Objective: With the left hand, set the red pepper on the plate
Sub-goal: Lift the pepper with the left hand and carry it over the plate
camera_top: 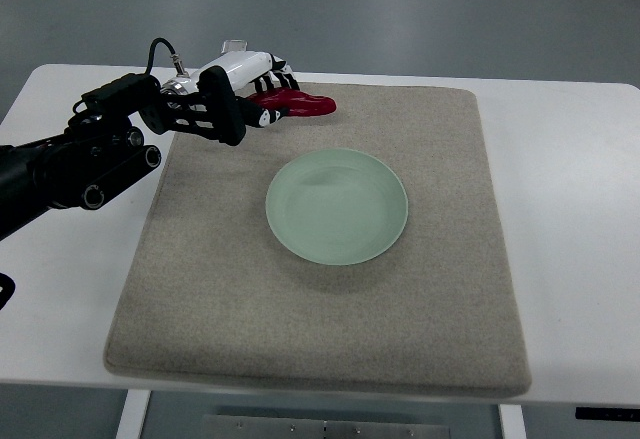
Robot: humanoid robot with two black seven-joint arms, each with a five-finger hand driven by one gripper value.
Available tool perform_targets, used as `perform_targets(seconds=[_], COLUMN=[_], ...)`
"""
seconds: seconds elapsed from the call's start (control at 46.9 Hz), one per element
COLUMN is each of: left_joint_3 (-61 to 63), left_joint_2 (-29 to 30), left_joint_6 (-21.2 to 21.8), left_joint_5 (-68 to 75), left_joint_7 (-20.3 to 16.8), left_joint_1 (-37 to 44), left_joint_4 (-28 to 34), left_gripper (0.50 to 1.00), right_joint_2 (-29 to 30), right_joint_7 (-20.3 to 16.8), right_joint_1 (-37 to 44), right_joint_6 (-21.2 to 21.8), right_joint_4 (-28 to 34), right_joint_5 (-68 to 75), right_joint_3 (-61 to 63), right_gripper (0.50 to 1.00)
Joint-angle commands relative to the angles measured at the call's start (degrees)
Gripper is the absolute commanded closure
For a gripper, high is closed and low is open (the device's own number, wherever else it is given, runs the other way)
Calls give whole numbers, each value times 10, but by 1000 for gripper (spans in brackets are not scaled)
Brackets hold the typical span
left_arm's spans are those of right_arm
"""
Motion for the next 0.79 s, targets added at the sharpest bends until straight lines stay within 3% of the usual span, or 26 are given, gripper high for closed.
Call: perform_targets(seconds=[0.0, 0.47, 0.768], left_joint_3=[2, 13, 48], left_joint_2=[1, -2, -4], left_joint_6=[-1, -27, -28], left_joint_5=[2, 22, 39], left_joint_7=[0, 0, 0], left_joint_1=[-1, 6, 7], left_joint_4=[-24, -136, -142], left_gripper=[1000, 1000, 1000], right_joint_2=[0, 0, 0], right_joint_7=[0, 1, 0], right_joint_1=[0, 0, 0], right_joint_6=[0, 0, 0], right_joint_4=[0, 0, 0], right_joint_5=[0, 0, 0], right_joint_3=[0, 0, 0], right_gripper=[568, 568, 568])
